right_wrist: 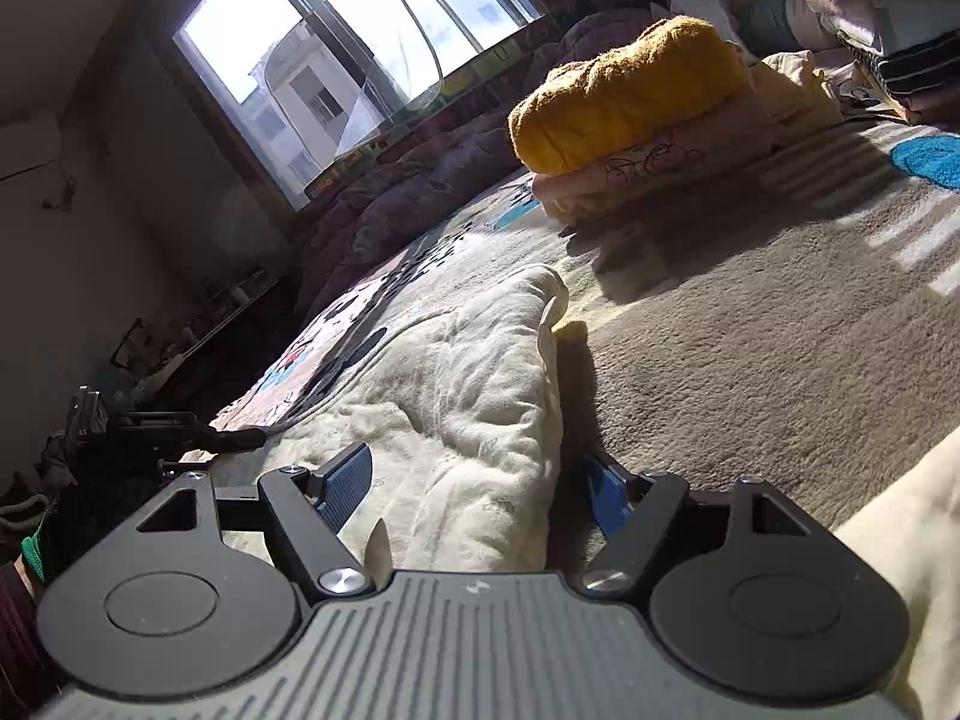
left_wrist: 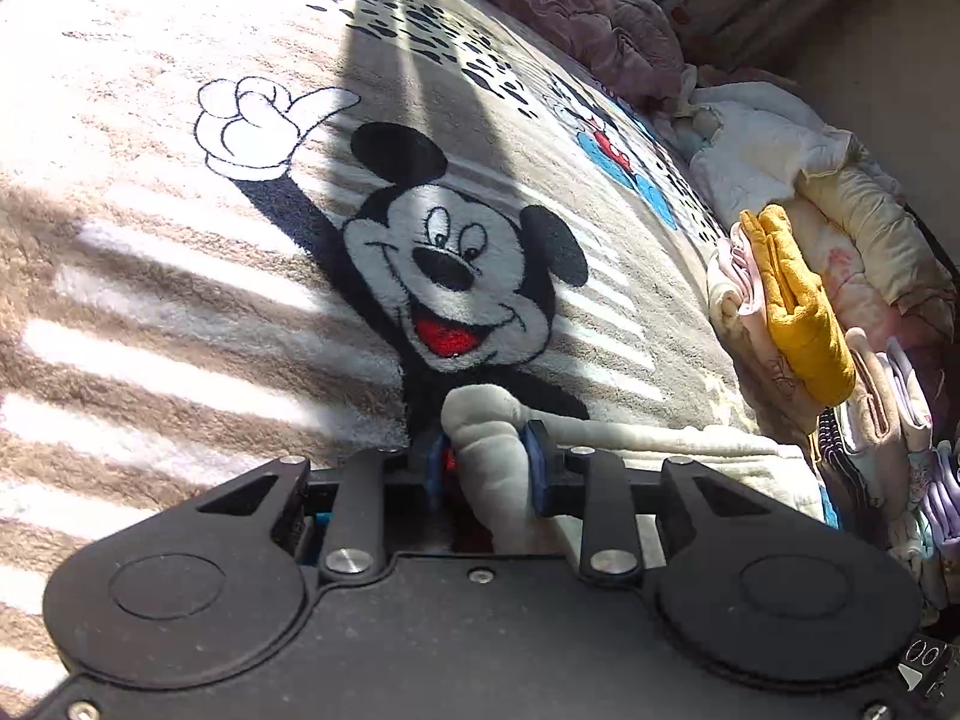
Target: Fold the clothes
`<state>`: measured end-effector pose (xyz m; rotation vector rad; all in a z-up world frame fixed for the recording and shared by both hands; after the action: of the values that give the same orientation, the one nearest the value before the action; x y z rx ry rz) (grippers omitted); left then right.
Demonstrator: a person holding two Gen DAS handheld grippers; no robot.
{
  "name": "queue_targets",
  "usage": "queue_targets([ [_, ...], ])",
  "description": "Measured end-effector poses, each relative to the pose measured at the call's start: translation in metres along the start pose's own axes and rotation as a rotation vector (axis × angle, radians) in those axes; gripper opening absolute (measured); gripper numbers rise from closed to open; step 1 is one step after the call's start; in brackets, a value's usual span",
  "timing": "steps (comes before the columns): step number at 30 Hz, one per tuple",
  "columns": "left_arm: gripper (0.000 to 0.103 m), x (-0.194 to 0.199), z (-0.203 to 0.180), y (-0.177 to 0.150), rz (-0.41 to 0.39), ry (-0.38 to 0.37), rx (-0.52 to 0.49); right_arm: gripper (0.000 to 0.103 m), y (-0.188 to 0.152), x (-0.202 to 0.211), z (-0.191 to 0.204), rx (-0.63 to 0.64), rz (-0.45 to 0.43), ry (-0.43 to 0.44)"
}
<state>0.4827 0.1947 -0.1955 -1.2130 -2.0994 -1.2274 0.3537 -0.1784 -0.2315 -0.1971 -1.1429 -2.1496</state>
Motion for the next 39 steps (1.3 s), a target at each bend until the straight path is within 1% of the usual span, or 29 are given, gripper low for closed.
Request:
queue_targets([
  [1, 0.051, 0.010, -0.002, 0.002, -0.033, 0.076, -0.044, 0.074, 0.000, 0.000, 0.000, 0.000, 0.000, 0.000],
  [2, 0.051, 0.019, -0.004, 0.003, -0.060, 0.162, -0.098, 0.074, 0.000, 0.000, 0.000, 0.000, 0.000, -0.001],
  [4, 0.050, 0.038, -0.016, -0.001, -0.103, 0.257, -0.189, 0.074, 0.001, 0.000, 0.000, 0.000, 0.000, -0.002],
  [5, 0.049, 0.045, -0.029, -0.007, -0.115, 0.228, -0.234, 0.074, 0.000, -0.001, 0.000, 0.001, 0.000, -0.002],
  [7, 0.049, 0.057, -0.060, -0.024, -0.119, 0.075, -0.318, 0.074, 0.000, -0.001, 0.000, 0.000, 0.000, -0.001],
  [8, 0.051, 0.050, -0.068, -0.031, -0.091, 0.035, -0.337, 0.074, 0.000, -0.001, 0.000, 0.001, 0.000, -0.002],
  [9, 0.048, 0.038, -0.074, -0.037, -0.049, 0.025, -0.347, 0.074, 0.000, -0.001, 0.000, 0.001, 0.001, -0.002],
  [10, 0.046, 0.021, -0.066, -0.041, 0.002, 0.114, -0.339, 0.074, 0.000, -0.001, 0.000, 0.001, 0.001, -0.002],
  [11, 0.034, 0.003, -0.050, -0.043, 0.058, 0.264, -0.317, 0.074, 0.001, -0.001, -0.001, 0.001, 0.002, -0.002],
  [12, 0.019, -0.002, -0.045, -0.044, 0.063, 0.319, -0.303, 0.074, 0.001, -0.001, -0.001, 0.000, 0.003, -0.002],
  [13, 0.020, 0.006, -0.050, -0.044, 0.029, 0.259, -0.269, 0.074, 0.001, -0.001, -0.001, -0.001, 0.005, -0.003],
  [14, 0.025, 0.017, -0.056, -0.044, -0.009, 0.164, -0.217, 0.074, 0.001, -0.002, -0.001, -0.001, 0.007, -0.003],
  [15, 0.043, 0.025, -0.058, -0.043, -0.041, 0.132, -0.178, 0.074, 0.001, -0.002, -0.001, -0.002, 0.009, -0.004],
  [16, 0.054, 0.031, -0.055, -0.040, -0.075, 0.163, -0.153, 0.074, 0.001, -0.002, 0.000, -0.001, 0.011, -0.007],
  [17, 0.054, 0.037, -0.051, -0.038, -0.113, 0.208, -0.133, 0.075, 0.001, -0.003, 0.000, 0.001, 0.015, -0.010],
  [18, 0.054, 0.040, -0.047, -0.036, -0.137, 0.222, -0.107, 0.075, 0.001, -0.003, 0.001, 0.003, 0.017, -0.013],
  [20, 0.059, 0.038, -0.040, -0.039, -0.136, 0.174, -0.034, 0.076, 0.002, -0.003, 0.001, 0.001, 0.024, -0.010],
  [21, 0.066, 0.034, -0.035, -0.041, -0.124, 0.143, 0.011, 0.076, 0.002, -0.002, 0.001, 0.000, 0.026, -0.005],
  [23, 0.067, 0.020, -0.023, -0.043, -0.105, 0.095, 0.092, 0.078, 0.002, -0.002, 0.001, -0.004, 0.030, 0.001],
  [24, 0.064, 0.013, -0.017, -0.042, -0.104, 0.077, 0.133, 0.078, 0.002, -0.002, 0.001, -0.002, 0.030, 0.000],
  [25, 0.050, 0.009, -0.016, -0.039, -0.104, 0.070, 0.139, 0.078, 0.002, -0.003, 0.002, 0.002, 0.031, -0.003],
  [26, 0.040, 0.006, -0.018, -0.036, -0.103, 0.070, 0.124, 0.078, 0.002, -0.003, 0.001, 0.001, 0.031, -0.001],
  [27, 0.028, 0.003, -0.022, -0.034, -0.096, 0.064, 0.097, 0.078, 0.002, -0.002, 0.001, -0.003, 0.030, 0.004],
  [28, 0.023, 0.002, -0.030, -0.034, -0.085, 0.034, 0.048, 0.078, 0.003, -0.001, 0.001, -0.010, 0.028, 0.008],
  [29, 0.020, 0.004, -0.042, -0.036, -0.083, -0.025, -0.024, 0.077, 0.004, 0.001, 0.000, -0.023, 0.027, 0.009],
  [32, 0.019, 0.024, -0.084, -0.054, -0.123, -0.226, -0.281, 0.074, 0.011, 0.014, 0.000, -0.077, 0.007, 0.001],
  [35, 0.019, 0.061, -0.140, -0.095, -0.183, -0.453, -0.617, 0.074, 0.023, 0.025, 0.010, -0.081, -0.026, -0.014],
  [36, 0.019, 0.068, -0.152, -0.108, -0.176, -0.493, -0.701, 0.074, 0.027, 0.026, 0.016, -0.072, -0.032, -0.008],
  [39, 0.019, 0.064, -0.162, -0.132, -0.108, -0.481, -0.825, 0.076, 0.040, 0.024, 0.034, -0.063, -0.042, 0.030],
])
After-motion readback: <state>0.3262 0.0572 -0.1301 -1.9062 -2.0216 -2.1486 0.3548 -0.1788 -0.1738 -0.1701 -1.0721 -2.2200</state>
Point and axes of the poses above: each gripper's, at about its wrist camera, not at the fingertips, and x roughly against the way its jaws point, z to its left, y to its top, the point moved 9 cm from there along -x, roughly the way its jaws point, and after that the axes turned 8 degrees about z, right-handed, at the moved point
